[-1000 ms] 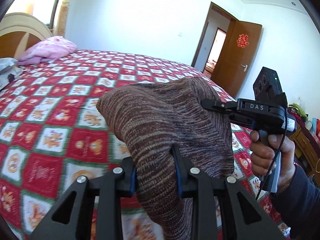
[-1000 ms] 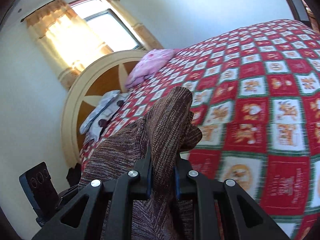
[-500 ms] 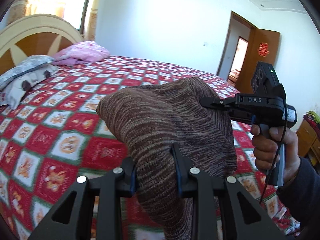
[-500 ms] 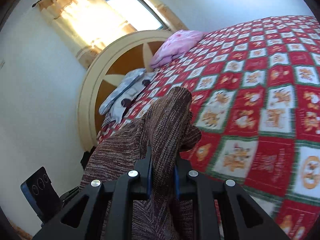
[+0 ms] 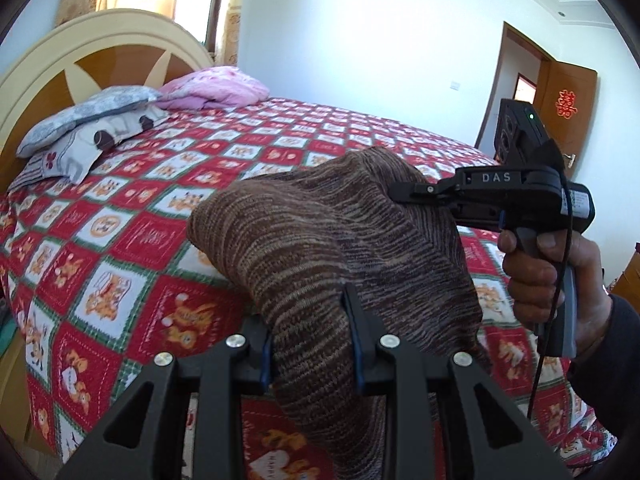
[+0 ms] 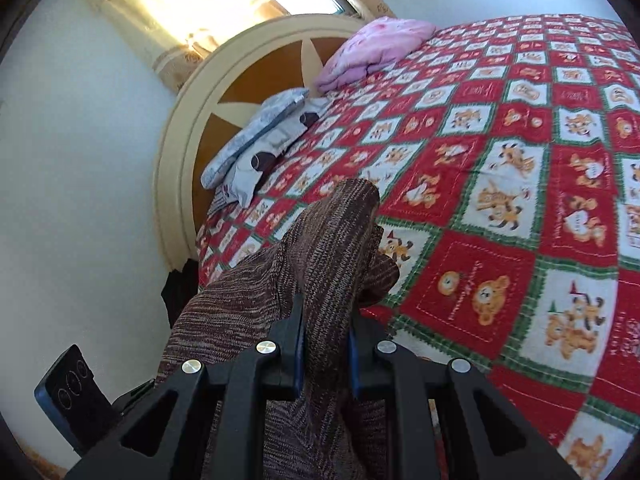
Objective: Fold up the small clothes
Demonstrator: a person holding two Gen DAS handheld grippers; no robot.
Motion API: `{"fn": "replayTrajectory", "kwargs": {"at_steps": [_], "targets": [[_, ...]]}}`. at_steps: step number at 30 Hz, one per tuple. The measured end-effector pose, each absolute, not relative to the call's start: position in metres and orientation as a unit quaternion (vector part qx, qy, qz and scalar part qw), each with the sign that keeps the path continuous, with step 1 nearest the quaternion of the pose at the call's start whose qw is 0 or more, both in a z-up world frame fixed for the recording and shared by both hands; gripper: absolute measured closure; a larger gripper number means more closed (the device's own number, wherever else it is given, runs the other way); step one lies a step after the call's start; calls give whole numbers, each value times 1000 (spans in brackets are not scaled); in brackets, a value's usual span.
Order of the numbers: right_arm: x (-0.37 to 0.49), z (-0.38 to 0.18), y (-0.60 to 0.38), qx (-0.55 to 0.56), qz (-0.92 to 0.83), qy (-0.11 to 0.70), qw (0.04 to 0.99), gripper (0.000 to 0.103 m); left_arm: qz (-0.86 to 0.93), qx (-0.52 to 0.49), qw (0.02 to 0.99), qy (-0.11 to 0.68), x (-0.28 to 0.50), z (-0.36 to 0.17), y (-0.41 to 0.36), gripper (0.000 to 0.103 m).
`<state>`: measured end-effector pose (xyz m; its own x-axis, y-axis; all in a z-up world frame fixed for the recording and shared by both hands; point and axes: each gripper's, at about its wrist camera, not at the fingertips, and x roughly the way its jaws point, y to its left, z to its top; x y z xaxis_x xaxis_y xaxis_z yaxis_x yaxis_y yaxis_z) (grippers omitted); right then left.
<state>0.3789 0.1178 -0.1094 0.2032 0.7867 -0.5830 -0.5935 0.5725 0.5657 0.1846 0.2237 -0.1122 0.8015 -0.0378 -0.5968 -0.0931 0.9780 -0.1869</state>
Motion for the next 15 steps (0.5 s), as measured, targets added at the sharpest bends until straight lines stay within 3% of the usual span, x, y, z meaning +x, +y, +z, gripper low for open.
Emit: {"fn": "replayTrajectory", "kwargs": {"at_steps": [15], "targets": [[393,-157,150,72,413,482,769,86,34,-100,930,351,180,-159,236,71]]}}
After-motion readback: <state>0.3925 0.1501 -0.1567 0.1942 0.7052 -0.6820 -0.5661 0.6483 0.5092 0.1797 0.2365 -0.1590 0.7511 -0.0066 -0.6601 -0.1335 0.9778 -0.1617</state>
